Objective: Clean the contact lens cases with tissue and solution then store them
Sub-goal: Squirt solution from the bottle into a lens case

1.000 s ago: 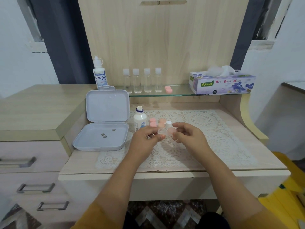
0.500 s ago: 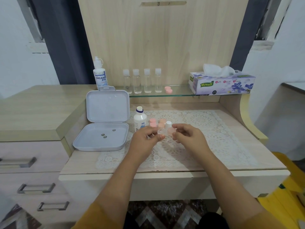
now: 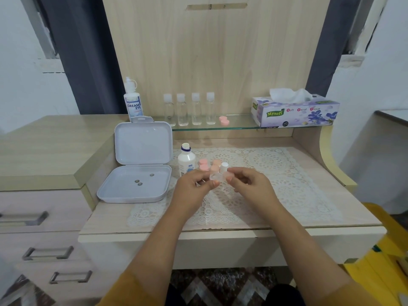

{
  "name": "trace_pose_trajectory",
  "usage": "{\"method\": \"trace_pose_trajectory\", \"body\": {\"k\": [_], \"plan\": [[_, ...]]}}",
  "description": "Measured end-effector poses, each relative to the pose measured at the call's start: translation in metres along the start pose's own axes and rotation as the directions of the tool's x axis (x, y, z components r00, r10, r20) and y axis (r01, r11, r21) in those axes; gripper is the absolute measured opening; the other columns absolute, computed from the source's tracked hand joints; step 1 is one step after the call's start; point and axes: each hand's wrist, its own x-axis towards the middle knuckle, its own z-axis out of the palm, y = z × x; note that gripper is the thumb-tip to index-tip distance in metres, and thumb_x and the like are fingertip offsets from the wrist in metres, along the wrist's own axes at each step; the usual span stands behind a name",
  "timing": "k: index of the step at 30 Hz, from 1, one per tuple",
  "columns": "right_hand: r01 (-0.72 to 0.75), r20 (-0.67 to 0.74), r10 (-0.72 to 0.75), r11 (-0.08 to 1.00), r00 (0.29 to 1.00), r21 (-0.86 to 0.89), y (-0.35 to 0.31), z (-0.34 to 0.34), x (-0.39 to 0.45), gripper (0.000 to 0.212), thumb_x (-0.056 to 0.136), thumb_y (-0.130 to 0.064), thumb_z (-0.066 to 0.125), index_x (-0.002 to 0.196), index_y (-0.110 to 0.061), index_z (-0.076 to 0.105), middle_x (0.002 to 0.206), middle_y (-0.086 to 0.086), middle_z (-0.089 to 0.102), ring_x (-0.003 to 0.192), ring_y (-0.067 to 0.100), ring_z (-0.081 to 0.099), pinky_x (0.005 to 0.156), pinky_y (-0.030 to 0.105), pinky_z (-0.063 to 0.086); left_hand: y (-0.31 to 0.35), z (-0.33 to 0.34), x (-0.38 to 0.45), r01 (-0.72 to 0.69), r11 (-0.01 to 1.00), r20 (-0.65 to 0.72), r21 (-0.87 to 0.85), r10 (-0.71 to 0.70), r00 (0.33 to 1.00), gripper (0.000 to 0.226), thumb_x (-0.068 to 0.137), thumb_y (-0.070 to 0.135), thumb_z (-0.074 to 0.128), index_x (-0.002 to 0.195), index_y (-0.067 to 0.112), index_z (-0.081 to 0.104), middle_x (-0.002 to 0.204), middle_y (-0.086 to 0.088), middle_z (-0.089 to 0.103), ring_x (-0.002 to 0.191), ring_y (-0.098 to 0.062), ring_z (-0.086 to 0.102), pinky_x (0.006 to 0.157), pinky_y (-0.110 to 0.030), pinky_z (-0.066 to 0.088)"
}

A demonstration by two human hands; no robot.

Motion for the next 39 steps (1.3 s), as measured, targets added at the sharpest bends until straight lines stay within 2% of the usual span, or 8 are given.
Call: {"method": "trace_pose_trajectory", "body": {"k": [3, 6, 14, 18, 20, 28, 33, 39], "plan": [[0.000, -0.016, 0.000, 1.000, 1.000, 0.002, -0.001, 0.000, 0.000, 0.013, 0.084, -0.026, 0.072, 0.096, -0.025, 0.068, 0.092, -0.006, 0.069, 0.083, 0.006, 0.063, 0.073, 0.016, 0.049, 0.000, 0.000, 0.000, -0.010, 1.000, 0.008, 0.005, 0.010, 1.000, 0.022, 0.080, 0.017, 0.074, 0.084, 0.038, 0.072, 0.079, 0.012, 0.064, 0.065, 0.001, 0.048, 0.069, -0.019, 0.043], [-0.015, -0.040, 0.016, 1.000, 0.999, 0.014, 0.000, 0.002, 0.000, 0.021, 0.079, -0.027, 0.078, 0.095, -0.020, 0.065, 0.092, -0.002, 0.067, 0.081, 0.007, 0.061, 0.067, 0.013, 0.048, -0.001, 0.000, 0.001, -0.015, 1.000, 0.016, 0.005, 0.015, 1.000, 0.021, 0.080, 0.017, 0.074, 0.087, 0.037, 0.072, 0.079, 0.012, 0.064, 0.065, 0.001, 0.048, 0.068, -0.017, 0.042], [-0.021, 0.005, 0.021, 0.999, 1.000, 0.040, 0.004, 0.006, -0.001, 0.029, 0.090, -0.025, 0.065, 0.119, -0.028, 0.063, 0.098, 0.006, 0.064, 0.092, 0.023, 0.063, 0.088, 0.040, 0.054, -0.002, 0.001, 0.002, -0.009, 1.000, 0.012, -0.003, 0.009, 1.000, 0.021, 0.080, 0.016, 0.075, 0.084, 0.037, 0.073, 0.082, 0.006, 0.064, 0.068, -0.003, 0.049, 0.072, -0.022, 0.042], [-0.009, -0.020, 0.009, 0.999, 1.000, 0.031, 0.006, 0.008, -0.001, 0.012, 0.088, -0.026, 0.067, 0.101, -0.025, 0.067, 0.094, -0.001, 0.067, 0.089, 0.020, 0.064, 0.085, 0.036, 0.055, -0.003, 0.000, 0.001, -0.008, 1.000, 0.018, -0.008, 0.008, 1.000, 0.021, 0.079, 0.016, 0.075, 0.084, 0.036, 0.073, 0.075, 0.011, 0.059, 0.066, -0.002, 0.047, 0.070, -0.020, 0.040], [-0.021, -0.035, 0.022, 0.999, 0.999, 0.044, 0.007, 0.009, -0.001, 0.012, 0.085, -0.027, 0.071, 0.096, -0.024, 0.066, 0.096, -0.002, 0.068, 0.090, 0.016, 0.064, 0.084, 0.035, 0.055, -0.002, 0.000, 0.001, -0.012, 1.000, 0.022, -0.002, 0.012, 1.000, 0.018, 0.079, 0.016, 0.076, 0.085, 0.033, 0.074, 0.078, 0.006, 0.061, 0.067, -0.002, 0.047, 0.070, -0.020, 0.040], [0.021, -0.027, -0.019, 0.998, 0.999, 0.058, 0.009, 0.008, -0.003, 0.026, 0.092, -0.028, 0.062, 0.117, -0.033, 0.060, 0.095, 0.005, 0.065, 0.086, 0.019, 0.064, 0.079, 0.029, 0.055, -0.001, 0.000, 0.000, -0.007, 1.000, 0.013, 0.009, 0.007, 1.000, 0.018, 0.079, 0.017, 0.075, 0.087, 0.034, 0.073, 0.087, -0.005, 0.066, 0.070, -0.006, 0.050, 0.072, -0.021, 0.043], [0.041, -0.039, -0.039, 0.998, 0.999, 0.057, 0.013, 0.011, -0.003, 0.016, 0.092, -0.029, 0.063, 0.107, -0.030, 0.068, 0.090, 0.001, 0.067, 0.084, 0.019, 0.064, 0.082, 0.040, 0.056, 0.000, 0.001, 0.000, -0.003, 1.000, 0.009, 0.010, 0.003, 1.000, 0.018, 0.078, 0.017, 0.076, 0.085, 0.034, 0.073, 0.084, -0.004, 0.064, 0.071, -0.008, 0.050, 0.071, -0.020, 0.043], [0.029, -0.053, -0.025, 0.996, 0.998, 0.083, 0.013, 0.011, -0.004, 0.011, 0.090, -0.031, 0.066, 0.101, -0.028, 0.067, 0.089, -0.003, 0.067, 0.082, 0.013, 0.064, 0.081, 0.036, 0.056, 0.001, 0.000, 0.000, -0.006, 0.999, 0.019, 0.036, 0.005, 1.000, 0.015, 0.079, 0.016, 0.076, 0.083, 0.031, 0.074, 0.072, 0.011, 0.057, 0.066, -0.002, 0.048, 0.066, -0.013, 0.040]]}}
